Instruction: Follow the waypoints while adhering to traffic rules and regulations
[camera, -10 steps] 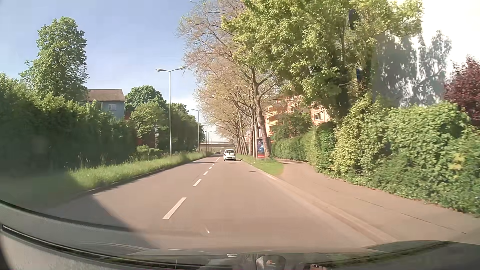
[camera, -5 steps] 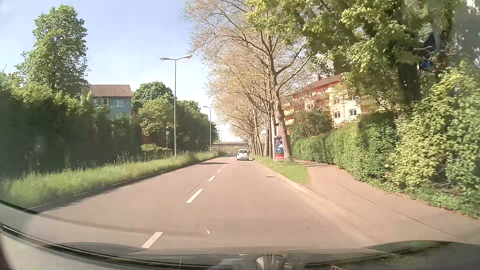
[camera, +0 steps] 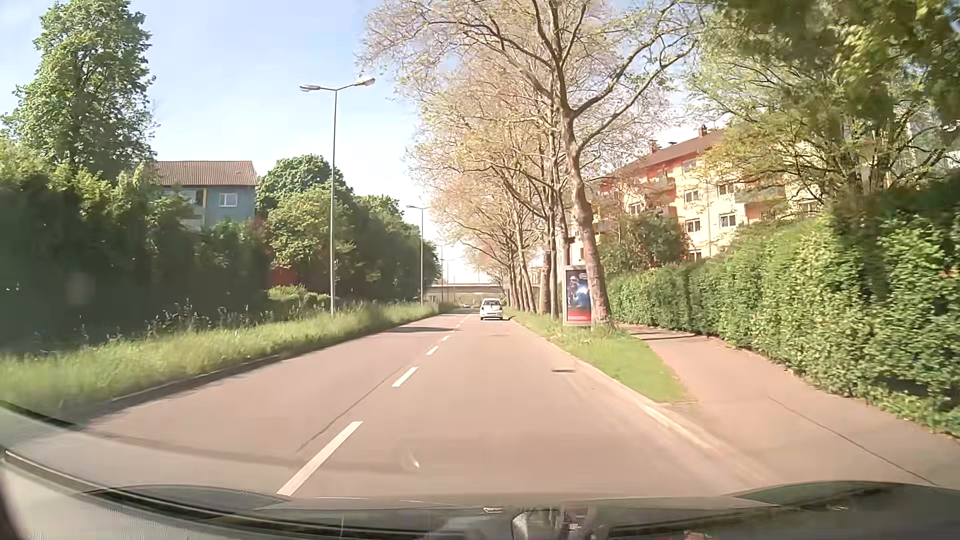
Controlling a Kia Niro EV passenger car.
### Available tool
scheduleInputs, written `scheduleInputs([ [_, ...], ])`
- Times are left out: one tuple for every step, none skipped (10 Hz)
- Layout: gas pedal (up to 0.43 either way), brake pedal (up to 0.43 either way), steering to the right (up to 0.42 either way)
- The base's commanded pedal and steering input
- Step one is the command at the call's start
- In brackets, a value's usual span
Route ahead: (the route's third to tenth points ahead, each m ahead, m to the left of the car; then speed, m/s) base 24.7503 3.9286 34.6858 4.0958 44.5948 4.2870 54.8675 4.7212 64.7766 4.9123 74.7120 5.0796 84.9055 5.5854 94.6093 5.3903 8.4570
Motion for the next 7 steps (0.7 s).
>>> scheduleInputs([
  [0.118,0.0,-0.006],
  [0.118,0.0,-0.006],
  [0.118,0.0,-0.006],
  [0.118,0.0,-0.007],
  [0.118,0.0,-0.006],
  [0.118,0.0,-0.006],
  [0.118,0.0,-0.007],
])
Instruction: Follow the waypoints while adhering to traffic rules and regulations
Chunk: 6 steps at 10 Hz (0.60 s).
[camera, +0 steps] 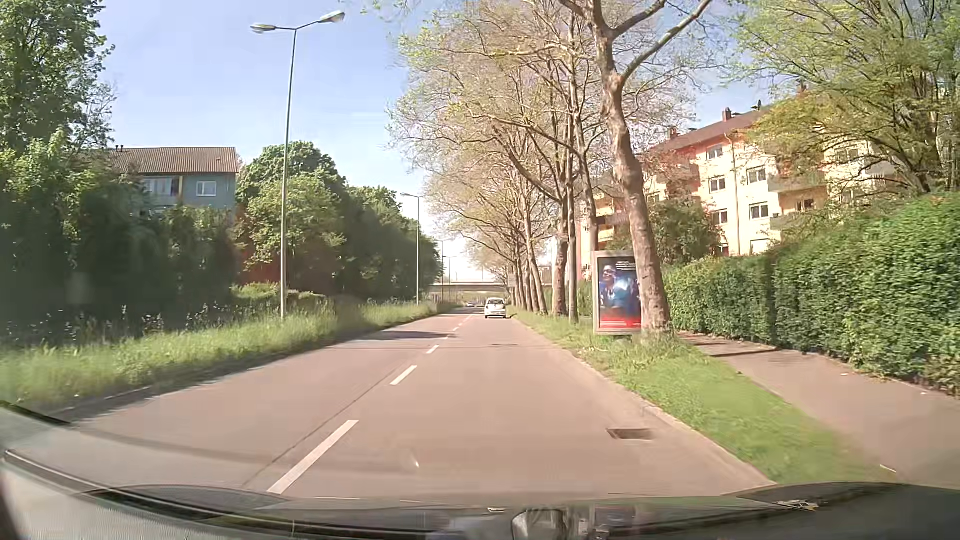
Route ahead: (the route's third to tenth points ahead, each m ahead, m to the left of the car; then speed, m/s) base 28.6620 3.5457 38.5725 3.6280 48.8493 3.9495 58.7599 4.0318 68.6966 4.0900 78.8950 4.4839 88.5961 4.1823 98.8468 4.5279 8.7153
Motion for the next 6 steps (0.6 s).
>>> scheduleInputs([
  [0.118,0.0,-0.006],
  [0.118,0.0,-0.006],
  [0.118,0.0,-0.006],
  [0.118,0.0,-0.007],
  [0.118,0.0,-0.006],
  [0.118,0.0,-0.004],
])
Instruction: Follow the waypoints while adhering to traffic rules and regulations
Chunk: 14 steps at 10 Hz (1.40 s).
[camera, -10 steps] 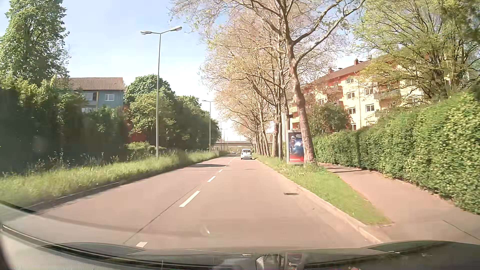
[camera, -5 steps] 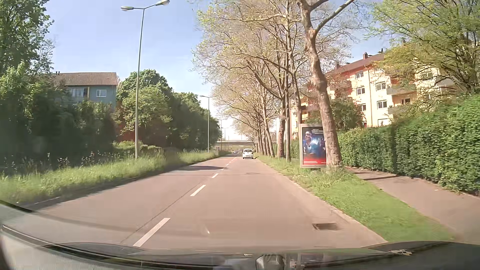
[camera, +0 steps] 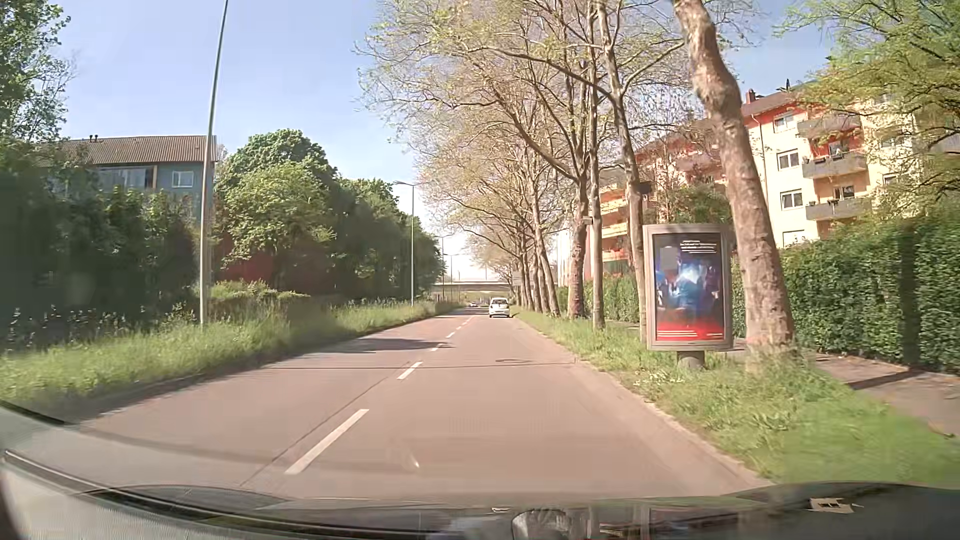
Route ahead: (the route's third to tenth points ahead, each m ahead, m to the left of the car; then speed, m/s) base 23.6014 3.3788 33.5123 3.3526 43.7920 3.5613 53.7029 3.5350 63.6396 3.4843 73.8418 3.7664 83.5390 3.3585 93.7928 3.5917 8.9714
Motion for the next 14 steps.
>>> scheduleInputs([
  [0.11,0.0,-0.001],
  [0.11,0.0,0.0],
  [0.11,0.0,0.0],
  [0.11,0.0,0.0],
  [0.11,0.0,0.0],
  [0.11,0.0,0.0],
  [0.11,0.0,-0.001],
  [0.11,0.0,-0.001],
  [0.11,0.0,-0.001],
  [0.11,0.0,-0.001],
  [0.11,0.0,-0.001],
  [0.11,0.0,-0.001],
  [0.11,0.0,-0.002],
  [0.11,0.0,-0.001],
])
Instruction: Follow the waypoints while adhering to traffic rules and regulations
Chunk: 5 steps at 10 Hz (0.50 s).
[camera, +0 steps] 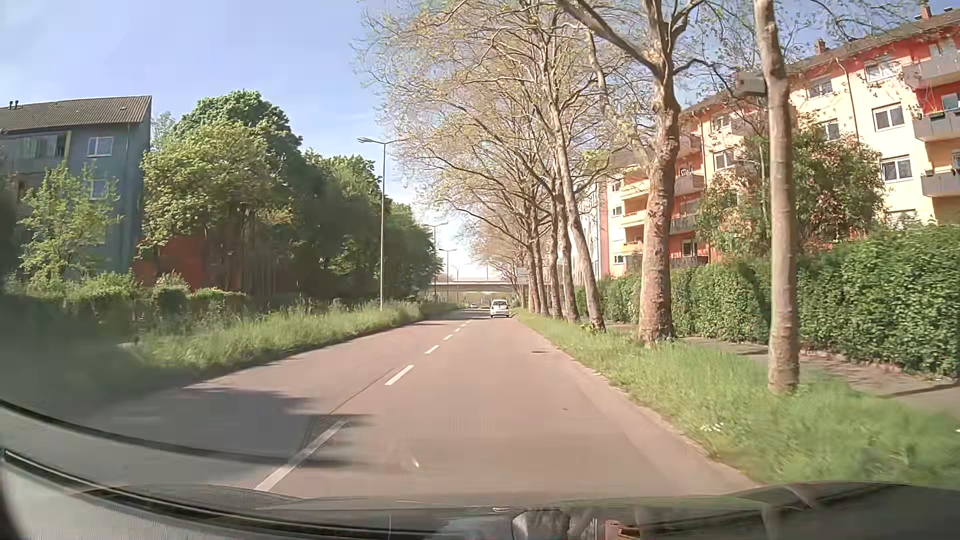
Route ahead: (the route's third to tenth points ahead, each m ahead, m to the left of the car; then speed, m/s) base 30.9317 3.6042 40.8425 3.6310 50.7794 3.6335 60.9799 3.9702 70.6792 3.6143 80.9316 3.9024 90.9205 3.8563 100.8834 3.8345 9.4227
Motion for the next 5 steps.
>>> scheduleInputs([
  [0.11,0.0,-0.002],
  [0.11,0.0,-0.002],
  [0.11,0.0,-0.002],
  [0.11,0.0,-0.002],
  [0.11,0.0,-0.002],
])
